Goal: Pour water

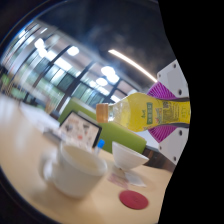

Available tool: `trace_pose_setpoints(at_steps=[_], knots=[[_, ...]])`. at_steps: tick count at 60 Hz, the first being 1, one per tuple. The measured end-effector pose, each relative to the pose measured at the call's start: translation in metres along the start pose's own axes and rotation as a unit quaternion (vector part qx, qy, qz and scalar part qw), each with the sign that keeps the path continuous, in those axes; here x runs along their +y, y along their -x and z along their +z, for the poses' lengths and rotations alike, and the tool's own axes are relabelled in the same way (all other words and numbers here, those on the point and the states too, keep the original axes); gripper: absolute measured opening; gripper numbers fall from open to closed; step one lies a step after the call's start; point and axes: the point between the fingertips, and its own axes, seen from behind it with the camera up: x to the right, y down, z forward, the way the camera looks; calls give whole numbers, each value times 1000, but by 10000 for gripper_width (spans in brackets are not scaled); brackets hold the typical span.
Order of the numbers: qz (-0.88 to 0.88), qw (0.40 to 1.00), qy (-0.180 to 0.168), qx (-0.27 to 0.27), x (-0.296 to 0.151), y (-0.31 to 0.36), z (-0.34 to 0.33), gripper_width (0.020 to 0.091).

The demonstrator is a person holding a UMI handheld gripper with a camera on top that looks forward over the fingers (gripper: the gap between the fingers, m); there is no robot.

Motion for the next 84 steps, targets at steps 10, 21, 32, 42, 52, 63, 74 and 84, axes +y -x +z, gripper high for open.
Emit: trace_pose_setpoints(at_steps=[10,21,32,42,52,63,74,84], knots=[[434,897,65,53,54,-4,-6,285],[787,615,34,-32,53,53,-58,285],[864,490,44,-111,45,119,-91,284],[865,480,53,-135,53,143,-116,291],[865,476,57,-149,76,149,-158,315],[850,491,75,-175,120,148,-223,716],[853,492,57,-164,161,89,-330,827],[860,485,41,-151,201,22,-467,826]])
